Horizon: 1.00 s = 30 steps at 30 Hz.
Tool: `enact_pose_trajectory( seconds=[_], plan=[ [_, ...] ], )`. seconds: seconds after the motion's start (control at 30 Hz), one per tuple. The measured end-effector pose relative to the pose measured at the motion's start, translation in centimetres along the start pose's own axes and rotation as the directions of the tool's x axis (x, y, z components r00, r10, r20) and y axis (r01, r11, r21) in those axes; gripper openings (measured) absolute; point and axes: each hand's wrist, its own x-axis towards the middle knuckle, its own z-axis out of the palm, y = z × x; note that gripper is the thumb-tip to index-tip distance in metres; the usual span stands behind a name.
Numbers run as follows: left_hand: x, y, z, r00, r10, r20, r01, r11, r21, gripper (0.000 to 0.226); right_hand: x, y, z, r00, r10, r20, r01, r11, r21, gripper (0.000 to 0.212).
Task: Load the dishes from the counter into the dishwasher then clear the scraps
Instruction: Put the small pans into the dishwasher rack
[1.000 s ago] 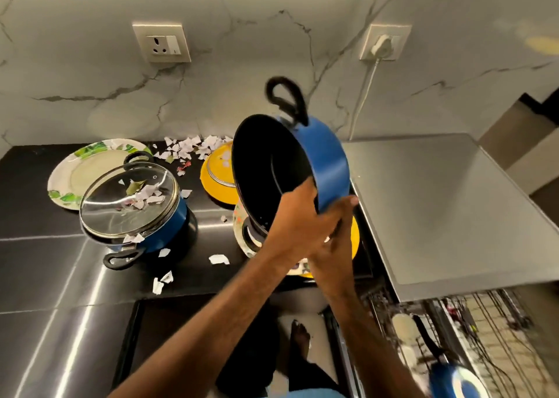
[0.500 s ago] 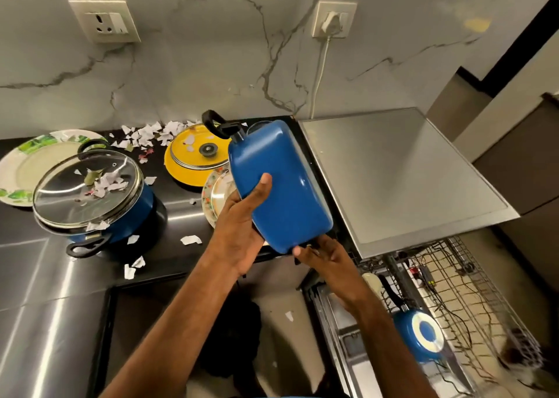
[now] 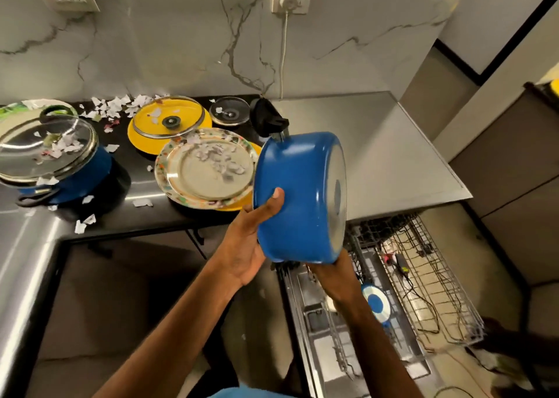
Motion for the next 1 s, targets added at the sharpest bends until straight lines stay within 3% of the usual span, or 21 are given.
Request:
enact_pose_trajectory(
  seconds=[0.2, 0.3, 0.43, 0.57, 0.73, 0.9, 1.0],
  plan=[
    [-2.1, -5.5, 3.6, 0.999, -0.001, -0.051, 0.009, 0.988, 0.154, 0.038, -3.4, 3.4, -5.2, 0.998, -0.015, -0.062, 0.021, 0.994, 0.107, 0.038],
    [-3.5, -7.1, 4.7, 0.998, 0.017, -0.068, 0.000, 0.971, 0.239, 0.034, -5.1, 4.4, -6.7, 0.995, 0.002, -0.103, -0.002, 1.000, 0.000, 0.024],
    [-5.0, -8.1, 5.8, 0.996, 0.075, -0.042, -0.051, 0.915, 0.401, 0.034, -6.6, 6.4, -8.9, 0.980, 0.022, -0.196, -0.033, 0.998, -0.050, 0.022],
    [-6.6, -9.4, 6.2, 0.994, 0.109, 0.011, -0.101, 0.865, 0.492, 0.048, -8.7, 7.2, -10.7, 0.968, 0.055, -0.244, -0.078, 0.993, -0.086, 0.024],
    [-9.5, -11.6, 6.2, 0.988, 0.156, 0.009, -0.129, 0.780, 0.613, 0.089, -12.4, 7.6, -12.0, 0.949, 0.032, -0.313, -0.061, 0.995, -0.082, 0.038],
    [-12.4, -16.3, 6.8, 0.968, 0.249, 0.013, -0.184, 0.677, 0.713, 0.087, -17.2, 7.3, -14.0, 0.934, -0.069, -0.350, 0.026, 0.992, -0.126, 0.033],
    [-13.8, -18.3, 7.6, 0.960, 0.275, 0.044, -0.205, 0.592, 0.779, 0.093, -19.3, 7.8, -15.6, 0.917, -0.096, -0.387, 0.046, 0.990, -0.136, 0.041]
  ],
)
